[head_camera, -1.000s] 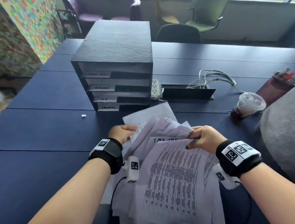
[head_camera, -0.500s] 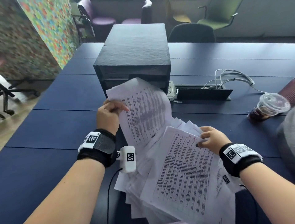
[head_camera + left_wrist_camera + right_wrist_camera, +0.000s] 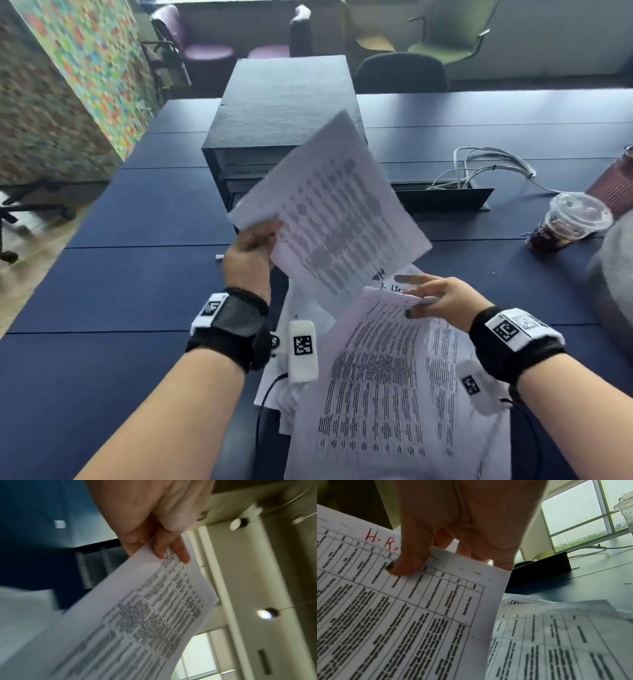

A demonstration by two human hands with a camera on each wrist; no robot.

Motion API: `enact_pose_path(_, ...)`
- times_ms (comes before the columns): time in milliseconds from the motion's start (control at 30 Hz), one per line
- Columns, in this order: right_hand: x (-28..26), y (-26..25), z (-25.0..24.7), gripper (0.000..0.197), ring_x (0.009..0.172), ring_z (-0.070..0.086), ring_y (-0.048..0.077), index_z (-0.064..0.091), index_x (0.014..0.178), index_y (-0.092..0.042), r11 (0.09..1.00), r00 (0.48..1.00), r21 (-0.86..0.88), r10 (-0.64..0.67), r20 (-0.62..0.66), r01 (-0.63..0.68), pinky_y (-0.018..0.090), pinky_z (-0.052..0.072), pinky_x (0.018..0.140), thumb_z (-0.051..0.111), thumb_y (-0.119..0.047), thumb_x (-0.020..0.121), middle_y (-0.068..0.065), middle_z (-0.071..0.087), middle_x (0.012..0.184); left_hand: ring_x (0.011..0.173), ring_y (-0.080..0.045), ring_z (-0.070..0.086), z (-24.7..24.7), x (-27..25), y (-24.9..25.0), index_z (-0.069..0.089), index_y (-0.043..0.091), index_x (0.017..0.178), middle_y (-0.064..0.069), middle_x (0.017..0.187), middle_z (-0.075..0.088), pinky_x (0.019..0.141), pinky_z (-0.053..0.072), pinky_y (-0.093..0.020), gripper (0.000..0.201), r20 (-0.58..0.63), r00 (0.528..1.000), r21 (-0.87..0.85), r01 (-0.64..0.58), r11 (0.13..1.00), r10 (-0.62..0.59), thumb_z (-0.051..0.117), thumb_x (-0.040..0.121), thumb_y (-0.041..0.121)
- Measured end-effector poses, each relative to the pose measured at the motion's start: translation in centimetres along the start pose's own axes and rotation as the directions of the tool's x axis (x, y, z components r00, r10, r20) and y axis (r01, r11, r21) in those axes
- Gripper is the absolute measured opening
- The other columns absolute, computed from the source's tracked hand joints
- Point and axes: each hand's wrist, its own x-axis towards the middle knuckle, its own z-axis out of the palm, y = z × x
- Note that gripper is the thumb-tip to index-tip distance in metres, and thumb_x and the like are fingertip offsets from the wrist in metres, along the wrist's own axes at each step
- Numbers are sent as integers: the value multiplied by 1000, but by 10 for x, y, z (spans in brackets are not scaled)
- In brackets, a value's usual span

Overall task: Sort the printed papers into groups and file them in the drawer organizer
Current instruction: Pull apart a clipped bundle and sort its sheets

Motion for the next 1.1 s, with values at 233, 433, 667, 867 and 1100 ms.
enact_pose_path(233, 1, 9, 20, 13, 77, 61, 10, 75, 76, -25, 973, 976, -140, 167, -140, -186, 18, 45, 70, 83, -22, 66, -5, 71, 83, 77, -25, 63, -35, -14, -56, 74, 16, 79, -2, 78, 72, 83, 54, -40, 47, -190, 932, 41, 321, 946, -309, 45, 80, -21)
enact_pose_path(433, 2, 11, 22, 30, 52, 41, 10, 53, 57, -21, 883, 958, -385, 206, -197, -269, 24, 32, 51, 72, -25, 79, -7, 46, 54, 92, -26, 68, -57, -7, -48, 75, 22, 81, -8, 110, 67, 73, 59, -41, 40, -251, 954, 306, 237, 922, -162, 54, 76, -12)
enact_pose_path(667, 7, -4, 20, 14, 74, 65, 21, 68, 63, -17, 979, 962, 88, 195, -188, -182, 36, 53, 83, 80, -20, 70, 4, 73, 92, 73, -19, 53, -23, -16, -10, 68, 21, 54, 10, 67, 68, 70, 44, -34, 59, 156, 981, 218, 78, 973, -114, 43, 80, -26)
enact_pose_path(867, 11, -11, 19, 36, 105, 62, 16, 65, 63, -7, 959, 978, 249, 167, -123, -132, 39, 43, 102, 86, -32, 47, -7, 53, 133, 67, -14, 54, -12, -15, 17, 53, 20, 49, -6, 68, 49, 64, 46, -24, 40, 447, 886, 5, 133, 991, -121, 49, 66, -16)
enact_pose_path(1100, 15, -6, 29, 77, 100, 64, 26, 73, 93, -3, 884, 991, 448, 128, 37, -131, 51, 35, 107, 95, -41, 29, 8, 69, 109, 70, -22, 52, -16, -10, 27, 49, 15, 58, -8, 82, 63, 63, 45, -30, 25, 597, 796, -298, 336, 893, -100, 58, 59, -9)
